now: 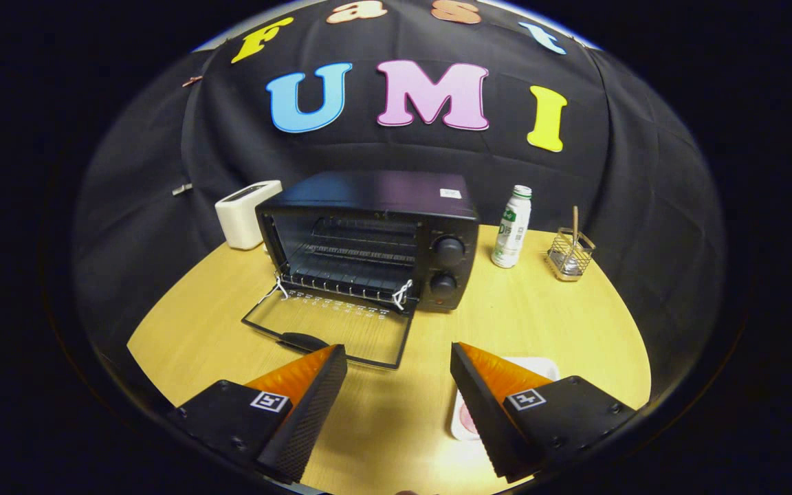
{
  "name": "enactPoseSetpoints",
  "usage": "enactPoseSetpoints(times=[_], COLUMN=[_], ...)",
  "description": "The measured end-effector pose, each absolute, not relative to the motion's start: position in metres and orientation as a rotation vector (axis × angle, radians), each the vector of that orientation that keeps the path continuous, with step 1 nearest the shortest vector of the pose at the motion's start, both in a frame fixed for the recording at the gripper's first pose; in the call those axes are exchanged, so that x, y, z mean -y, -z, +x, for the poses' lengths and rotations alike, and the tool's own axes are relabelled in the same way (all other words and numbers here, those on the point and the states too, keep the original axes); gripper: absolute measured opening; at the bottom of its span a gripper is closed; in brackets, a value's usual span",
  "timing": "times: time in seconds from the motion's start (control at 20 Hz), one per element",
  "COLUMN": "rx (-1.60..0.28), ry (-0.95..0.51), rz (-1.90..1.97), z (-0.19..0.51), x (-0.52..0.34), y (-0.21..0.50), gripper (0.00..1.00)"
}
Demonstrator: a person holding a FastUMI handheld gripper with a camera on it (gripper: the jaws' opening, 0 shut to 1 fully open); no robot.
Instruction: Open the toaster oven, put the food inside, and close the toaster oven door.
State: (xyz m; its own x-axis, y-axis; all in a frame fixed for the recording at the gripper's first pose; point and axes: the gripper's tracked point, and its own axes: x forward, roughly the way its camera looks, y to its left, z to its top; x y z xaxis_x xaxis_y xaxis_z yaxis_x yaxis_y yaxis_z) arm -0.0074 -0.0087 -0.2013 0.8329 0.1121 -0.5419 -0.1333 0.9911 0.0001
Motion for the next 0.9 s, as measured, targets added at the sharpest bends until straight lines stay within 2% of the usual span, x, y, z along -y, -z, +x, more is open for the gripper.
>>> enactPoseSetpoints(times=[0.3, 0.55, 0.9], rx=[-0.554, -0.566, -0.717], ry=[-0.089, -0.114, -0.061], rz=[-0.001, 0.023, 0.037], z=[-0.006, 0.0, 0.004], x=[0.086, 0.122, 0.184], y=[0.188, 0.199, 0.237], gripper=[0.98, 0.98, 0.98])
